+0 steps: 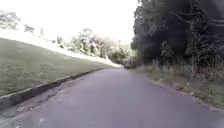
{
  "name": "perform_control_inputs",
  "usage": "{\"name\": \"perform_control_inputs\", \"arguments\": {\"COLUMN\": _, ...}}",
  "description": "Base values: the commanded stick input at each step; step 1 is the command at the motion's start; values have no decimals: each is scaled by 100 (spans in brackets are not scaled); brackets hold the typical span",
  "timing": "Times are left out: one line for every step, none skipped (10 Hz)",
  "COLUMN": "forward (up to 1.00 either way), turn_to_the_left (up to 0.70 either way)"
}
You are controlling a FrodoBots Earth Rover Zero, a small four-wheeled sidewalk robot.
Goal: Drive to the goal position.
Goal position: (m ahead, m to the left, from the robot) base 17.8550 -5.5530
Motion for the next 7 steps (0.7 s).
{"name": "perform_control_inputs", "arguments": {"forward": 100, "turn_to_the_left": 0}}
{"name": "perform_control_inputs", "arguments": {"forward": 100, "turn_to_the_left": 0}}
{"name": "perform_control_inputs", "arguments": {"forward": 100, "turn_to_the_left": 0}}
{"name": "perform_control_inputs", "arguments": {"forward": 100, "turn_to_the_left": 0}}
{"name": "perform_control_inputs", "arguments": {"forward": 100, "turn_to_the_left": 0}}
{"name": "perform_control_inputs", "arguments": {"forward": 100, "turn_to_the_left": 0}}
{"name": "perform_control_inputs", "arguments": {"forward": 100, "turn_to_the_left": 0}}
